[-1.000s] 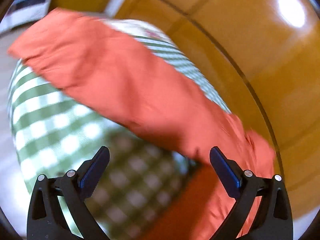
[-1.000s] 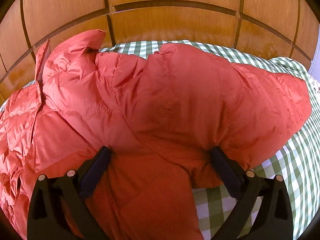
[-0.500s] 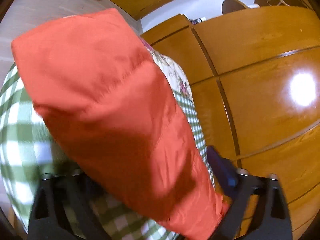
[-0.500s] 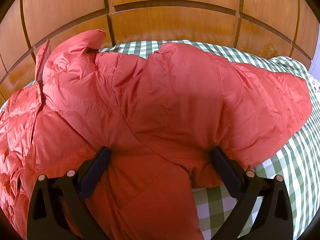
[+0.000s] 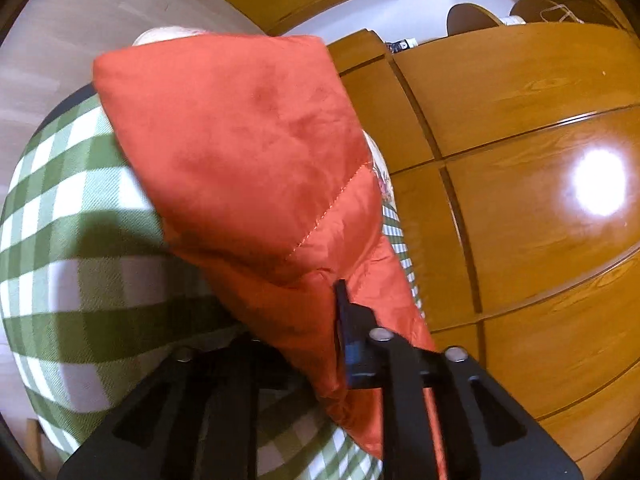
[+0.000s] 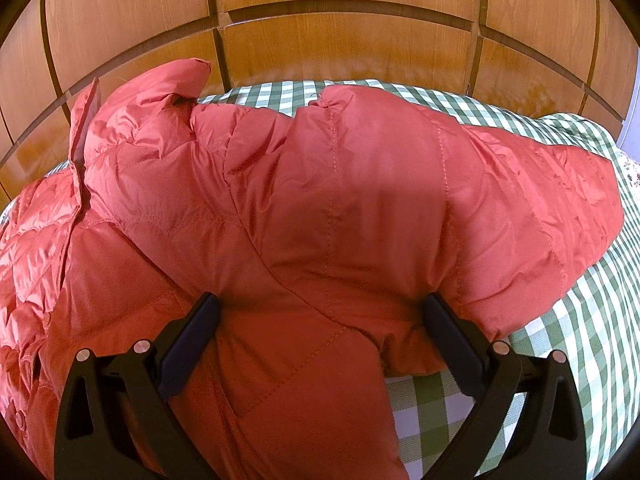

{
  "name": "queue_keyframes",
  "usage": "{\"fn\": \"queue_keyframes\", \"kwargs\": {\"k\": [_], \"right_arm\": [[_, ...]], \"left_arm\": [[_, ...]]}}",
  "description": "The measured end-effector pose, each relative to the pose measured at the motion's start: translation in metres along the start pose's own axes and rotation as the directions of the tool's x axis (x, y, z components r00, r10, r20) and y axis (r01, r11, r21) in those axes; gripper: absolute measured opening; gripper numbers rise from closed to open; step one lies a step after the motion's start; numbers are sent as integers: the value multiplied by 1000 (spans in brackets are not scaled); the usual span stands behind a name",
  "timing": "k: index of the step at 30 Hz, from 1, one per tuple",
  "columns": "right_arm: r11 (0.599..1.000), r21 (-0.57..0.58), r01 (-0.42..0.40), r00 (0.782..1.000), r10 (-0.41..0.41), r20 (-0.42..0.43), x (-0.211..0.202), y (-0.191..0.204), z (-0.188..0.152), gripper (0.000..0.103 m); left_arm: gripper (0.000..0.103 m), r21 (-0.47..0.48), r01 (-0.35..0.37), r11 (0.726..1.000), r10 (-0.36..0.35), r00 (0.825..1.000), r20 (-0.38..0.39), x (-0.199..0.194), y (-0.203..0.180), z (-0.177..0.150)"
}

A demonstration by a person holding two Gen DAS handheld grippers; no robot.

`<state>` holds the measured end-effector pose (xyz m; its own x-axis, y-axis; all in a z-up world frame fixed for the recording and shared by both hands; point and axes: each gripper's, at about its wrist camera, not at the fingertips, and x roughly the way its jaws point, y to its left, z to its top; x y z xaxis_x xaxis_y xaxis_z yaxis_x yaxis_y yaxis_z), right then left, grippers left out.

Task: Fold small clothes

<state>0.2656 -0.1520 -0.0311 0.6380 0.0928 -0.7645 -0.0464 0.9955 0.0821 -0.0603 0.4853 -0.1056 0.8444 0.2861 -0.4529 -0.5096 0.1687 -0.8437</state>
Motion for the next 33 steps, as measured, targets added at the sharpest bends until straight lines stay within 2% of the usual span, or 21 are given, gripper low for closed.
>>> {"fn": "queue_keyframes", "kwargs": {"k": [1, 2, 4, 5, 6, 8, 12, 16, 19, 20, 21, 24, 26, 27, 28, 29, 30, 31, 32, 33], "right_arm": [[1000, 0, 0, 1000, 0, 0, 0, 0, 0, 101], [1000, 0, 0, 1000, 0, 0, 0, 0, 0, 101], [1000, 0, 0, 1000, 0, 0, 0, 0, 0, 101], [1000, 0, 0, 1000, 0, 0, 0, 0, 0, 101], [1000, 0, 0, 1000, 0, 0, 0, 0, 0, 101], [1000, 2, -2, 1000, 2, 0, 0, -1, 0, 101], [1000, 6, -4, 1000, 4, 1, 0, -1, -1, 101], [1000, 10, -9, 1000, 9, 1, 0, -2, -1, 101], [1000, 12, -11, 1000, 11, 2, 0, -2, -1, 101], [1000, 12, -11, 1000, 11, 2, 0, -2, -1, 101], [1000, 13, -12, 1000, 12, 3, 0, -3, -1, 101], [1000, 14, -14, 1000, 14, 4, 0, -2, -1, 101], [1000, 15, -15, 1000, 14, 4, 0, -3, -1, 101], [1000, 15, -15, 1000, 15, 5, 0, -2, -1, 101], [1000, 15, -15, 1000, 15, 5, 0, -2, -1, 101], [1000, 16, -16, 1000, 16, 5, 0, -2, -1, 101], [1000, 16, -15, 1000, 15, 5, -1, -2, -1, 101], [1000, 16, -15, 1000, 15, 5, -1, -2, -1, 101], [1000, 16, -15, 1000, 15, 5, -1, -2, -1, 101], [1000, 16, -15, 1000, 15, 5, -1, -2, -1, 101]], "left_arm": [[37, 14, 2, 1000, -2, 1000, 0, 2, -5, 0], [49, 27, 10, 1000, -10, 1000, 2, 5, -12, 2], [52, 30, -13, 999, 12, 1000, 9, 7, -16, 6], [32, 33, -16, 999, 15, 1000, 7, 9, -23, 9], [8, 49, -28, 998, 27, 1000, 10, 8, -29, 12], [8, 117, -72, 991, 68, 997, 38, 5, -49, 11], [8, 263, -27, 964, 2, 996, 94, -13, -97, -1], [8, 451, 3, 893, -67, 990, 126, -30, -152, -33], [8, 607, 45, 794, -130, 987, 98, -39, -196, -69], [8, 675, 54, 736, -148, 986, 82, -39, -216, -88], [8, 711, 60, 700, -155, 986, 69, -39, -227, -100], [8, 852, 68, 519, -148, 989, 11, -28, -265, -154], [8, 926, 60, 372, -106, 994, -22, -13, -282, -194], [8, 959, 69, 275, -78, 996, -50, -2, -288, -222], [8, 971, 82, 226, -61, 996, -70, 2, -288, -240], [8, 984, 105, 147, -30, 994, -102, 13, -290, -267], [8, 989, 118, 85, 1, 993, -119, 23, -289, -289], [8, 991, 127, 44, 28, 991, -129, 28, -287, -308], [8, 989, 145, -21, 79, 987, -143, 40, -282, -333], [8, 985, 159, -67, 117, 982, -150, 48, -277, -352]]}}
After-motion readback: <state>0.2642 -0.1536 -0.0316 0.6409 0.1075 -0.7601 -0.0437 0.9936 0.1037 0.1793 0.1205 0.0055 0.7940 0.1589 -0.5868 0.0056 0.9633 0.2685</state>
